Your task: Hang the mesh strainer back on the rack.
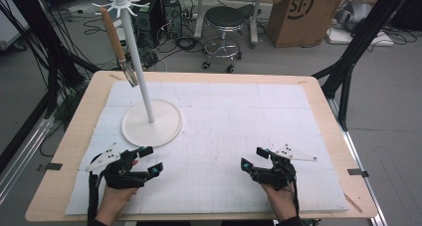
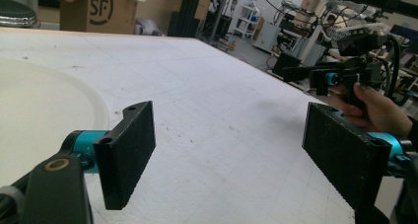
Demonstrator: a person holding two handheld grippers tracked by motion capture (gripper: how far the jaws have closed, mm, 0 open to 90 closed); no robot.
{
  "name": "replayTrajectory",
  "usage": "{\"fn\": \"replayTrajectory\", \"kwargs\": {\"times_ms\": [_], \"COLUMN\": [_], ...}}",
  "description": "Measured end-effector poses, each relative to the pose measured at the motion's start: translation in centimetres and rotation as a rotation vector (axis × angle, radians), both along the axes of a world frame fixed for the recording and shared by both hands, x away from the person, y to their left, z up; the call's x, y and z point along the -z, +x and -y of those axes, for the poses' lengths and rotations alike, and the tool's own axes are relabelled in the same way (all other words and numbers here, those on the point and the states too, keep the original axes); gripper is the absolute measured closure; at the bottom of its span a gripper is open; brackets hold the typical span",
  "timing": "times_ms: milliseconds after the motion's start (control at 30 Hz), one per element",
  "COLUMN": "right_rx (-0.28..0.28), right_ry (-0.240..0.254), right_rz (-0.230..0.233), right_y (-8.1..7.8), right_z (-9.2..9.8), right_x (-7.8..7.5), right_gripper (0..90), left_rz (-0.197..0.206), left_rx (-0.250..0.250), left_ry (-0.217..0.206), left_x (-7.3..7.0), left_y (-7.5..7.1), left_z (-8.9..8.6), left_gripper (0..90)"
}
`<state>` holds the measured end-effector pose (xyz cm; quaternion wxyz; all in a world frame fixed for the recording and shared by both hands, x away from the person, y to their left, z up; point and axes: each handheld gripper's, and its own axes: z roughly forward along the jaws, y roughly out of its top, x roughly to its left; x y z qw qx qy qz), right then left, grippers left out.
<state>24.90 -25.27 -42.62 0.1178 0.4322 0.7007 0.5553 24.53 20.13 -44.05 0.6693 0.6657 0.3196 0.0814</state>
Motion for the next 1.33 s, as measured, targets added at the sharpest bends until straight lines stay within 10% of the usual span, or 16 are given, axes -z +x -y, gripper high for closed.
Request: {"fn": "replayTrajectory", "kwargs": {"times_ms": [1333], "right_rx": [-0.006], "right_ry": [-0.025], "right_rz": [0.02], "right_y": [-0.37], "right_z": [-0.26], "right_x": [-0.04], "right_gripper": [17.5], "left_rz": [-0.032], "left_rx": [-0.035], "left_ry": [0.011], "left_x": [0.72], "left_y": [0.33], "left_z": [-0.31], "left_gripper": [20.9]}}
